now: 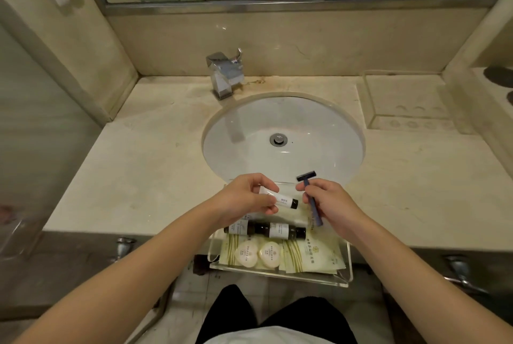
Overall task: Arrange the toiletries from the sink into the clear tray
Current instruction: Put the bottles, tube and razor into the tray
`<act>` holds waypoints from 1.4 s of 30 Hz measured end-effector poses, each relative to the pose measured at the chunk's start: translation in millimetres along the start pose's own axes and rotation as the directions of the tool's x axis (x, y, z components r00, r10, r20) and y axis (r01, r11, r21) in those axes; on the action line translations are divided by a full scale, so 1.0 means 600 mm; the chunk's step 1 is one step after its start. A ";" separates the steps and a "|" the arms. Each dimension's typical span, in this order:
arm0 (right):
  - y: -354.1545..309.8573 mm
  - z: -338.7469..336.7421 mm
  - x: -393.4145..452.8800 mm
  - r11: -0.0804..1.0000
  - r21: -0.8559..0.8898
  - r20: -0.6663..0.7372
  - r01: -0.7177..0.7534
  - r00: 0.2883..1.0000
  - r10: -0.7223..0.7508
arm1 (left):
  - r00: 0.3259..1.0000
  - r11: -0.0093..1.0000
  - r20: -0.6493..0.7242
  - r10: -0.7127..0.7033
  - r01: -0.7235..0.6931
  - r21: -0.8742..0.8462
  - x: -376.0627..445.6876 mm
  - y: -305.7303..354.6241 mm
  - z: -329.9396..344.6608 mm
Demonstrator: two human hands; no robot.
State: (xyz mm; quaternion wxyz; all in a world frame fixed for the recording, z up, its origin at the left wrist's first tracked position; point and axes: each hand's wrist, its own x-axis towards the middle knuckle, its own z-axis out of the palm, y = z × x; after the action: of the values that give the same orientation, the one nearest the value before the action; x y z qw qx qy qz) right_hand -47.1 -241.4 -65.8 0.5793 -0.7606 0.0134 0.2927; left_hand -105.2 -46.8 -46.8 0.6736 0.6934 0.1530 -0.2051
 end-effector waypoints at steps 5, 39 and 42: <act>-0.003 0.001 -0.023 0.997 -0.077 0.051 0.000 0.999 0.004 | 0.999 0.993 0.023 -0.046 0.049 -0.106 -0.006 0.007 0.013; 0.032 -0.043 -0.079 0.964 -0.266 -0.025 0.008 1.000 -0.015 | 0.972 0.655 0.229 -0.054 -0.139 0.742 -0.018 -0.023 0.086; 0.037 -0.049 -0.087 0.982 -0.186 0.033 -0.009 0.999 0.015 | 0.978 0.604 0.208 -0.023 -0.152 0.782 -0.020 -0.023 0.093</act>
State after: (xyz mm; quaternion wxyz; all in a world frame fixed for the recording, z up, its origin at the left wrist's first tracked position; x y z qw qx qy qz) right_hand -85.8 -291.4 -56.8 0.5041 -0.8063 -0.0192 0.3089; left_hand -127.1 -101.2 -53.6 0.3147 0.9012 -0.0463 -0.2944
